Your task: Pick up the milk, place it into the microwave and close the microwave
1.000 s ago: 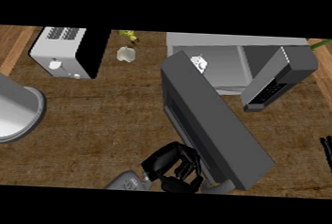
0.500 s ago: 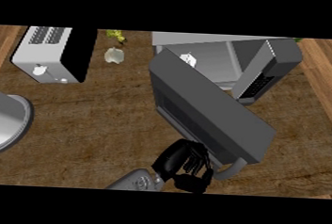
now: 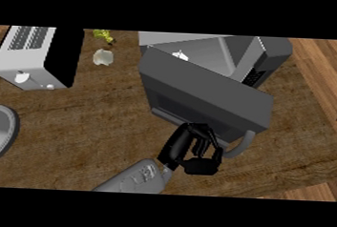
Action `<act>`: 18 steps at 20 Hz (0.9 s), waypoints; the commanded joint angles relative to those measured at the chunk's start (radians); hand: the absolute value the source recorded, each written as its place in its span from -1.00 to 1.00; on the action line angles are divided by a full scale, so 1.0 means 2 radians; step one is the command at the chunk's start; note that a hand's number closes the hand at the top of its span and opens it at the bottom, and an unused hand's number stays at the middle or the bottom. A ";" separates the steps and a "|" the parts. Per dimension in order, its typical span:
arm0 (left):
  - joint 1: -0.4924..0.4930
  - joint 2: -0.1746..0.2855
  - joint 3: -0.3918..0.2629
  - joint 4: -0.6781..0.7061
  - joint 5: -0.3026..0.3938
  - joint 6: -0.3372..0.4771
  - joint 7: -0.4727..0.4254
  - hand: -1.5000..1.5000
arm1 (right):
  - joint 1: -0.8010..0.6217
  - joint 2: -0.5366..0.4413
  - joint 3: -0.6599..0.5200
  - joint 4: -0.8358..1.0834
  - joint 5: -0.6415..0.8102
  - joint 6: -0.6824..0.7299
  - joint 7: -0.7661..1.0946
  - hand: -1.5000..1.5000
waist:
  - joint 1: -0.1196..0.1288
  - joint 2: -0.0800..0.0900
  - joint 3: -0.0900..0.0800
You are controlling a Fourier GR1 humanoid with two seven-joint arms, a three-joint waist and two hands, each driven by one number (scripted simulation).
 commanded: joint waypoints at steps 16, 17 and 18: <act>-0.130 -0.003 0.083 0.074 0.158 0.038 -0.054 1.00 | -0.043 -0.057 -0.008 -0.036 -0.075 0.043 0.066 -1.00 | -0.052 0.018 0.002; -0.133 -0.003 0.085 0.080 0.162 0.033 -0.058 1.00 | -0.046 -0.064 -0.007 -0.036 -0.080 0.051 0.071 -1.00 | -0.055 0.022 0.001; -0.141 -0.003 0.090 0.086 0.168 0.034 -0.061 1.00 | -0.049 -0.066 -0.010 -0.035 -0.080 0.048 0.073 -1.00 | -0.055 0.022 0.001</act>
